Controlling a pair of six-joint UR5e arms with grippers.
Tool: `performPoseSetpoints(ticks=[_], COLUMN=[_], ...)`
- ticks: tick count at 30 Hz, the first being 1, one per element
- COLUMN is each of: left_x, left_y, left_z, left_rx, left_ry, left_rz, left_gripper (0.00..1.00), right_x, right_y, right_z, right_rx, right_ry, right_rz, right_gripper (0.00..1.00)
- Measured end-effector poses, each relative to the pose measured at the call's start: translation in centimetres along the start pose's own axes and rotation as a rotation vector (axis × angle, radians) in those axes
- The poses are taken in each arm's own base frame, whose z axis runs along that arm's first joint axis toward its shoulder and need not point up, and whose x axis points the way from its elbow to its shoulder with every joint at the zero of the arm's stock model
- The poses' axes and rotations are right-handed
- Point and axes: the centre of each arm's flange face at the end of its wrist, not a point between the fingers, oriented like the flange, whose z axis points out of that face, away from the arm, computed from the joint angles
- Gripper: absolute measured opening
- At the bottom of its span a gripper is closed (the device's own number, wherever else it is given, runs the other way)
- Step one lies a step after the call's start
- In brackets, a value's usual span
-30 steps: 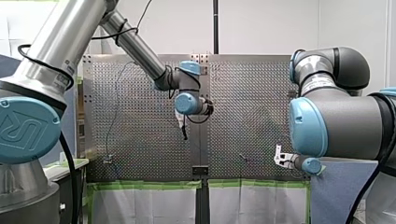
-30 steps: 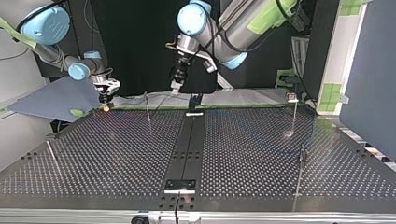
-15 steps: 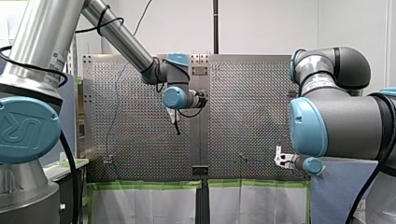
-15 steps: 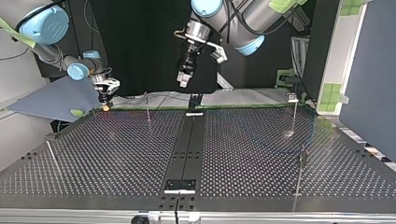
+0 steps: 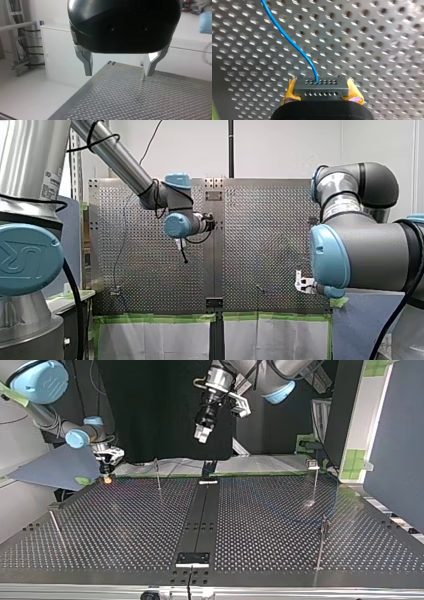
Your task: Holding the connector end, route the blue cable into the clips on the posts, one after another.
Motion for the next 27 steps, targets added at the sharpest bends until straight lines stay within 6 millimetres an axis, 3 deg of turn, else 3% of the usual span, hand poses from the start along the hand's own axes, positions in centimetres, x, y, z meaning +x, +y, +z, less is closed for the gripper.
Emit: performPoseSetpoints(ticks=[4, 12, 20, 27], left_x=[2.3, 6.6, 8.2, 8.4], left_y=[0.9, 3.2, 4.9, 5.2], left_z=[-1.2, -3.7, -6.4, -6.9], left_rx=[-0.007, -0.042, -0.059, -0.062], left_ry=[0.03, 0.084, 0.108, 0.115], left_rz=[0.015, 0.012, 0.026, 0.029], left_gripper=[0.99, 0.99, 0.99, 0.99], right_x=[1.4, 2.0, 1.9, 1.9], right_y=[0.7, 1.1, 1.0, 0.8], right_z=[-0.1, -0.1, -0.1, -0.1], right_rx=[-0.012, -0.015, -0.014, -0.013], right_ry=[0.016, 0.024, 0.026, 0.026], right_rz=[-0.009, -0.008, -0.01, -0.01], right_gripper=[0.0, 0.0, 0.0, 0.0])
